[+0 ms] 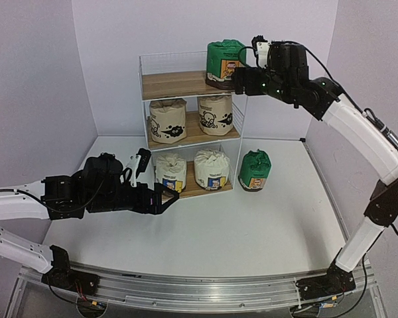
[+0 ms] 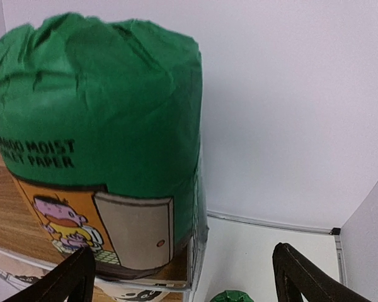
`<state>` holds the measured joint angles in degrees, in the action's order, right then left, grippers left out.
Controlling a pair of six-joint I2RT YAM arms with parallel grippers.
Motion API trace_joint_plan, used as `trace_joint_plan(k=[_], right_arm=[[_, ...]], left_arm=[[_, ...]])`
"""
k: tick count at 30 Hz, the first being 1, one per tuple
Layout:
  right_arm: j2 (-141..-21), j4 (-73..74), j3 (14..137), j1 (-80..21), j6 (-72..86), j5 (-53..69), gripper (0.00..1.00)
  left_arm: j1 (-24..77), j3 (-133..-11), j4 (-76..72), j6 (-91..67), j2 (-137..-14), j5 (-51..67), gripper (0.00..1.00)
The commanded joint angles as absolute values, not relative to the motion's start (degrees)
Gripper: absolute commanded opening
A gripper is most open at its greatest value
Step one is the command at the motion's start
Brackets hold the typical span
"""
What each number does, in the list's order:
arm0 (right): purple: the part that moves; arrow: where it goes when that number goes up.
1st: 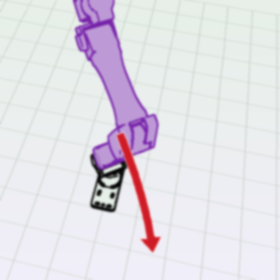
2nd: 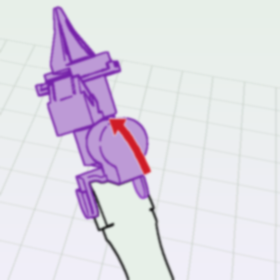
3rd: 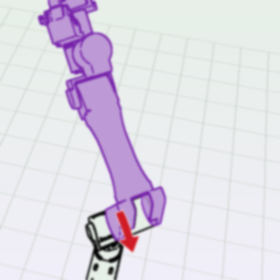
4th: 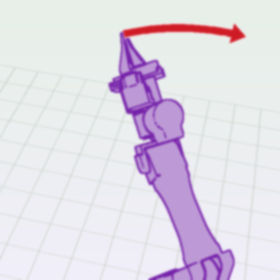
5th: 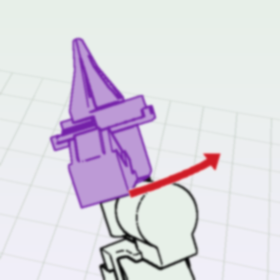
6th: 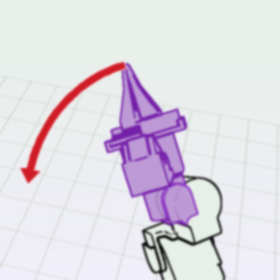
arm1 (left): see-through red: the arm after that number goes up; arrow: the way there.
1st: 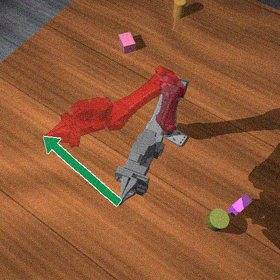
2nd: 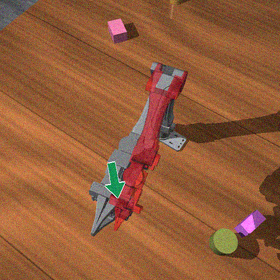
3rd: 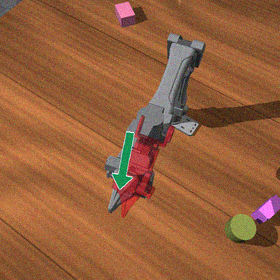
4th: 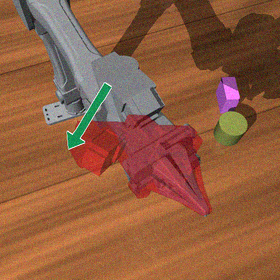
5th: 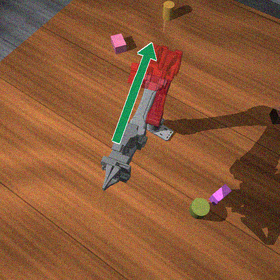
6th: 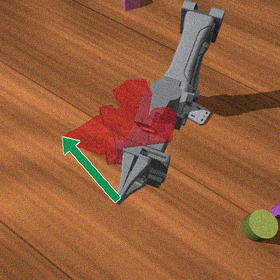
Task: Place and organize the paper towels onto the shelf
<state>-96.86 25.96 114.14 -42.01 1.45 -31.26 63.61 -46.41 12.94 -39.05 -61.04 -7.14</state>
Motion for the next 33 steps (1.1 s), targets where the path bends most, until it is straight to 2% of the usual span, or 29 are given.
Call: trace_joint_plan(k=[1,5,9,12,18,21,27,33], right_arm=[[-89.8,25.4,108.5,-41.4,0.8,-20.5,0.94],[-81.9,25.5,100.6,-41.4,-1.8,-8.1,0.95],[-74.2,26.0,91.6,-41.4,-1.3,-2.0,0.95],[-68.3,26.1,81.5,-41.4,2.2,-5.4,0.95],[-61.3,28.9,66.1,-40.6,14.8,-20.1,0.96],[-62.3,31.5,64.0,-37.3,20.8,-23.6,0.96],[-70.5,32.0,64.9,-24.9,29.6,-14.8,0.93],[-86.0,32.0,73.2,-19.1,33.3,-3.9,0.87]], left_arm=[[63.3,-46.5,11.1,-38.2,-59.3,-6.6,1.00],[63.4,-46.4,11.1,-37.4,-58.7,-5.9,1.00],[63.4,-46.2,10.7,-36.4,-58.0,-4.8,1.00],[63.4,-45.9,10.1,-36.0,-57.6,-4.4,1.00],[63.4,-44.9,9.3,-36.5,-57.4,-4.2,1.00],[63.4,-44.6,9.2,-36.9,-57.6,-4.1,1.00],[63.4,-44.1,8.8,-37.9,-58.5,-4.0,1.00],[63.5,-43.6,8.4,-38.8,-59.4,-3.8,1.00]])
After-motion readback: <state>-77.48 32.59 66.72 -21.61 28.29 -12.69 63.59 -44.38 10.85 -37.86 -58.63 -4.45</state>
